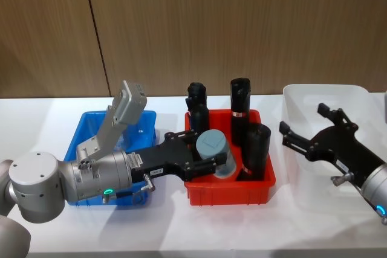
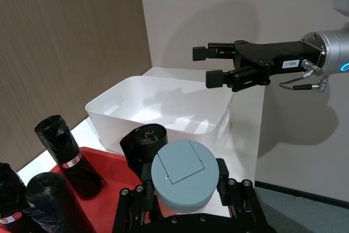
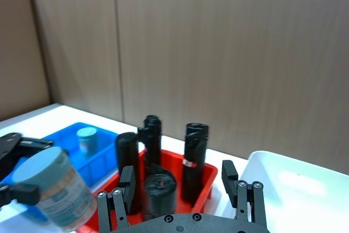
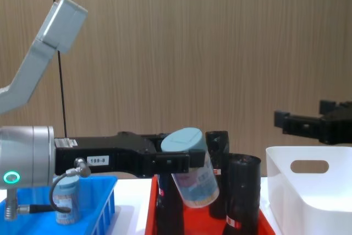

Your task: Pick the cotton swabs from the blue box and place them into the white box.

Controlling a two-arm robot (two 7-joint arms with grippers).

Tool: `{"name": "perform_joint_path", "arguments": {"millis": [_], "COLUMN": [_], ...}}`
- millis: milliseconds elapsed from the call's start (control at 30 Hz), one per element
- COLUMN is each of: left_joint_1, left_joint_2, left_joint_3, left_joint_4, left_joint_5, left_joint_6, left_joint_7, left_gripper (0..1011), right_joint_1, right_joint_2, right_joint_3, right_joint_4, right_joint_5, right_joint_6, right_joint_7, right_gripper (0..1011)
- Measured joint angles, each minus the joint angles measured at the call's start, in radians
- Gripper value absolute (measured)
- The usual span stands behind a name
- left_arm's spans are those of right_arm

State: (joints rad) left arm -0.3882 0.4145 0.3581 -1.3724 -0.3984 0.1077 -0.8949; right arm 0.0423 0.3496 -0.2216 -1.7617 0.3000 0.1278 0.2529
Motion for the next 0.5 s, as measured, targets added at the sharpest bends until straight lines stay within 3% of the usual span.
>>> {"name": "perform_joint_path", "arguments": {"millis": [500], "left_joint_1": [-0.001], "left_joint_2": [0.0], "left_joint_3": [0.0], "left_joint_4": [0.001], "left_joint_5": [0.0], "left_joint_6": [-0.001], "left_joint_7": [-0.002], "left_gripper": [669], "right_joint_1": [0.058], "right_joint_2": [0.025], "right_joint_3": [-0.006], "right_joint_4": [0.015], "right_joint_5": [-0.018], "right_joint_6": [0.107], "right_joint_7": [0.207], "right_gripper": [1002]}}
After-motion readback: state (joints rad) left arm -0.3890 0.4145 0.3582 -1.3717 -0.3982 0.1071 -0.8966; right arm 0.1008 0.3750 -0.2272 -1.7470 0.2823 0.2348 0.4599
